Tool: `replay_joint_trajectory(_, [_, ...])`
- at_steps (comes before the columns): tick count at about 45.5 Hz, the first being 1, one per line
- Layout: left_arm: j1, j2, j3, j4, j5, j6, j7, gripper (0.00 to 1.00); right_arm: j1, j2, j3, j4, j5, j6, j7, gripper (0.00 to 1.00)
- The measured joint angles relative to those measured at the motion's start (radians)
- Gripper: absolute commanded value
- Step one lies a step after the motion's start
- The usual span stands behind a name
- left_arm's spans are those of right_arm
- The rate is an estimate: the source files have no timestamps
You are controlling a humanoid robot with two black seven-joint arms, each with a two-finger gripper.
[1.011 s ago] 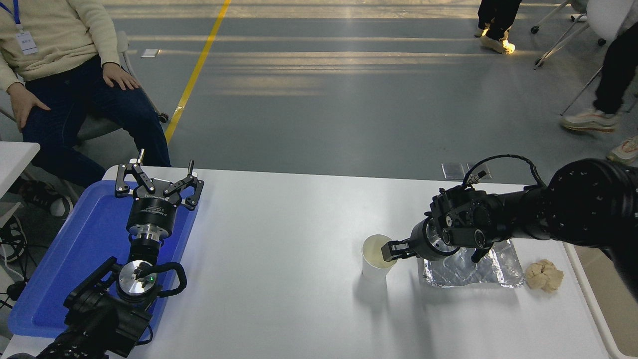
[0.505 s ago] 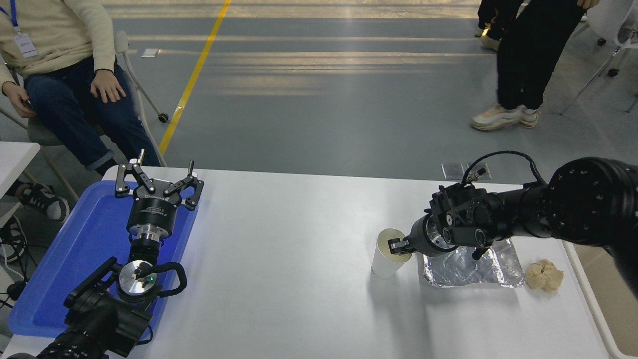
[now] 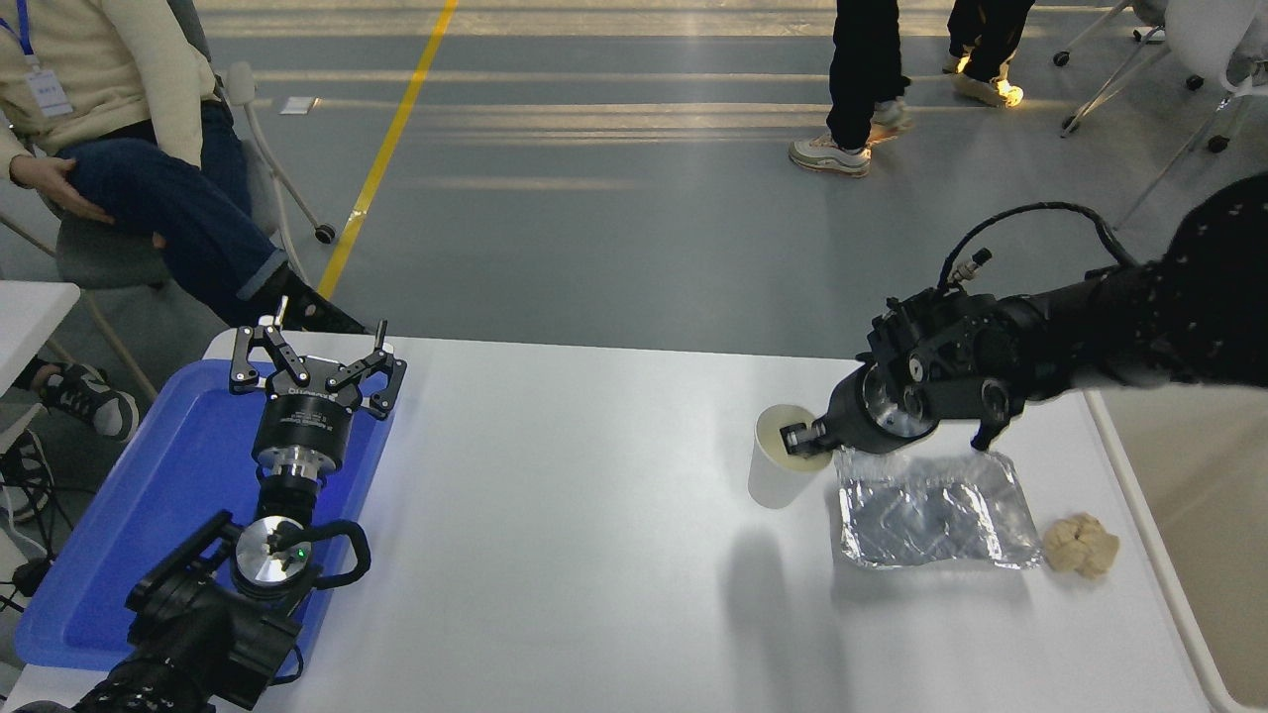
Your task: Pick up paper cup place in dustbin
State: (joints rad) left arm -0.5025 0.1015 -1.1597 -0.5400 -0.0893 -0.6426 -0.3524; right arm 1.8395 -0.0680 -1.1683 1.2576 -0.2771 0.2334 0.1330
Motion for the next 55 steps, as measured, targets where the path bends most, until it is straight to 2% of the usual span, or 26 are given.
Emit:
replay_joint_trajectory(25, [0.002,0.004,-0.001,0.0,0.0,0.0,0.001,1.0,0.433,-0.09,-0.071,0.261,0.059,0.112,-0.002,0.0])
replay_joint_trajectory(44, [0.002,0.004,-0.001,0.0,0.0,0.0,0.002,1.0,0.522,-0.103,-0.116,0.298,0.075,0.155,-0.004,0.0])
replay_joint_trajectory(55, [0.002,0.004,-0.002,0.0,0.0,0.0,0.003,1.0,0.531,-0.153,-0.175,0.3,0.059,0.17,-0.005,0.0])
